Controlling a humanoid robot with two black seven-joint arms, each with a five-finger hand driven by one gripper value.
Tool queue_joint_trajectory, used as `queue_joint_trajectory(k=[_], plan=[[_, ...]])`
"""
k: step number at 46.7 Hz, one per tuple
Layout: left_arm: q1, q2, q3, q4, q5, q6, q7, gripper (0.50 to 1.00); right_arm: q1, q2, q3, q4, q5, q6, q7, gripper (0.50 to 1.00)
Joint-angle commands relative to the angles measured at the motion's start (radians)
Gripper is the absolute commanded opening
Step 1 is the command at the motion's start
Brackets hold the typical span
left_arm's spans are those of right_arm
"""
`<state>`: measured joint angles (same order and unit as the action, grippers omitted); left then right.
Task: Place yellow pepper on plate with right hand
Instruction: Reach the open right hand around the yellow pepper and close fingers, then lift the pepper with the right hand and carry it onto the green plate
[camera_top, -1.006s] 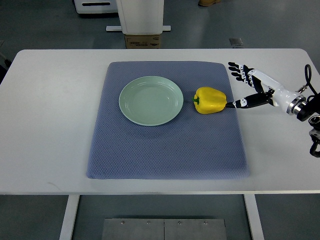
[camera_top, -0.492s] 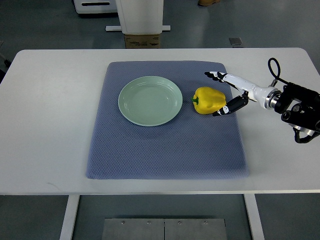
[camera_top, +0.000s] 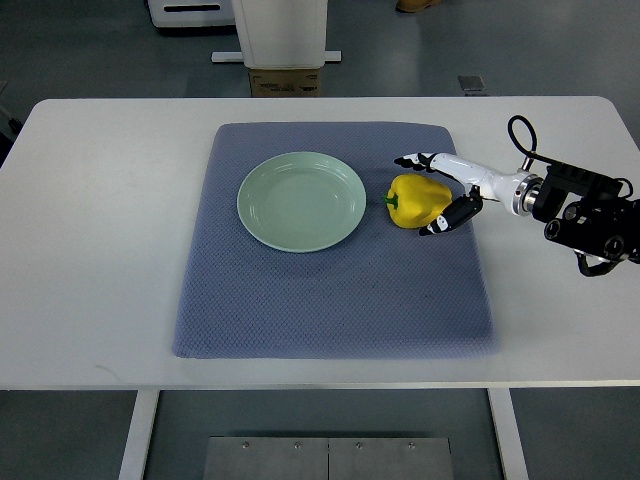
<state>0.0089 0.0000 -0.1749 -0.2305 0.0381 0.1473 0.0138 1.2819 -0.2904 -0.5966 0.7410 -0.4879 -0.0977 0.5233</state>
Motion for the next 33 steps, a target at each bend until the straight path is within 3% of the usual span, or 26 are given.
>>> queue_joint_trajectory(k=[1,4,10,13,15,33], plan=[[0.000,0.000,0.000,0.000,0.000,0.000,0.000,1.000,0.007,0.002,-0.014,-0.002,0.000,0.000,0.003,0.811],[0.000,0.000,0.000,0.000,0.000,0.000,0.000,1.000,0.007,0.000,-0.015,-0.002,0.000,0.000,0.003,0.790],[0.000,0.000,0.000,0.000,0.000,0.000,0.000,1.000,0.007,0.002,-0.017,-0.002,0.000,0.000,0.003,0.682],[0.000,0.000,0.000,0.000,0.000,0.000,0.000,1.000,0.007,0.002,-0.017,-0.002,0.000,0.000,0.003,0.592],[0.000,0.000,-0.002,-0.001,0.000,0.000,0.000,1.000,0.007,0.002,-0.017,-0.002,0.000,0.000,0.003,0.500],[0.000,0.000,0.000,0.000,0.000,0.000,0.000,1.000,0.014,0.000,-0.005,-0.003,0.014,-0.004,0.088,0.500]])
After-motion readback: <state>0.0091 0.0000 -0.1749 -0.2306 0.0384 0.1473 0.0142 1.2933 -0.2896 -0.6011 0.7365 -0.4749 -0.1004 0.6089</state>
